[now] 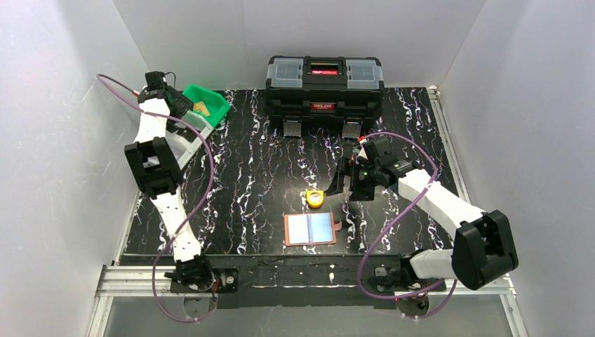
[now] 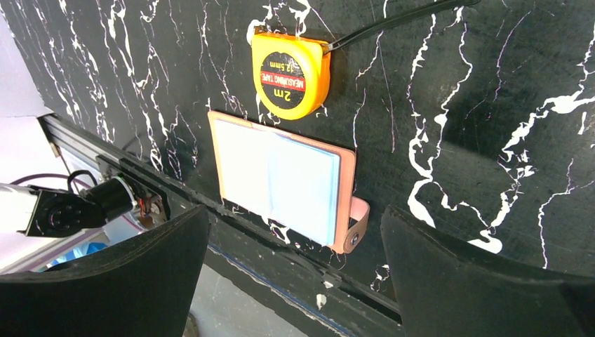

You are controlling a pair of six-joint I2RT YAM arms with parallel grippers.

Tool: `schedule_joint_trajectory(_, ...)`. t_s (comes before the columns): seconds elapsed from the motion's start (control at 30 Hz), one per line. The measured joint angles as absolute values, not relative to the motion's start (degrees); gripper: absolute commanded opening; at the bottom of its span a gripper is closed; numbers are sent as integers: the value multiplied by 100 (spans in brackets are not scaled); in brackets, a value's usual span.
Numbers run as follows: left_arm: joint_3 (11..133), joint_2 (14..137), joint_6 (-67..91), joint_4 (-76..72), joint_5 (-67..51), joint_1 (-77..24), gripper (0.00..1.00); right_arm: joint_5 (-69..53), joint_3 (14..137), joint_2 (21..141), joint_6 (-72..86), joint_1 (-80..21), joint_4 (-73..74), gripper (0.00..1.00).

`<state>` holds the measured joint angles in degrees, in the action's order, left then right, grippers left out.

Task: Take the credit cards out of the card holder
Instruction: Place the credit card in the storage box, then close the card holder at the corner of the board.

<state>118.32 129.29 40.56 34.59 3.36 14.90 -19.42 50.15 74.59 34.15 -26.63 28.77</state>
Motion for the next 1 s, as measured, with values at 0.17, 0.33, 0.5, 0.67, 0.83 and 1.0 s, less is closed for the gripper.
schedule_joint_trajectory(0.17, 11629, 12543, 4042, 3496, 84, 1479, 88, -1857, 5015, 7459, 3430, -2663, 2884, 99)
schedule_joint_trajectory(0.33, 10744, 11373, 4034, 3454, -228, 1391, 89, -1761, 5013, 7443, 3498, -2663, 2884, 98)
schedule_joint_trajectory(0.5, 9546, 9867, 3981, 3369, -578, 1087, 89, -1726, 4969, 7306, 3680, -2672, 2867, 98)
schedule_joint_trajectory(0.67, 8368, 8739, 3874, 3336, -875, 493, 89, -1656, 4875, 7166, 3898, -2853, 2834, 98)
schedule_joint_trajectory(0.83, 7120, 7747, 3813, 3374, -1146, -296, 89, -1361, 4851, 7168, 4180, -3503, 2808, 94)
schedule_joint_trajectory(1.0, 6139, 7013, 3804, 3483, -1387, -917, 89, -1026, 4851, 7363, 4545, -4311, 2652, 83)
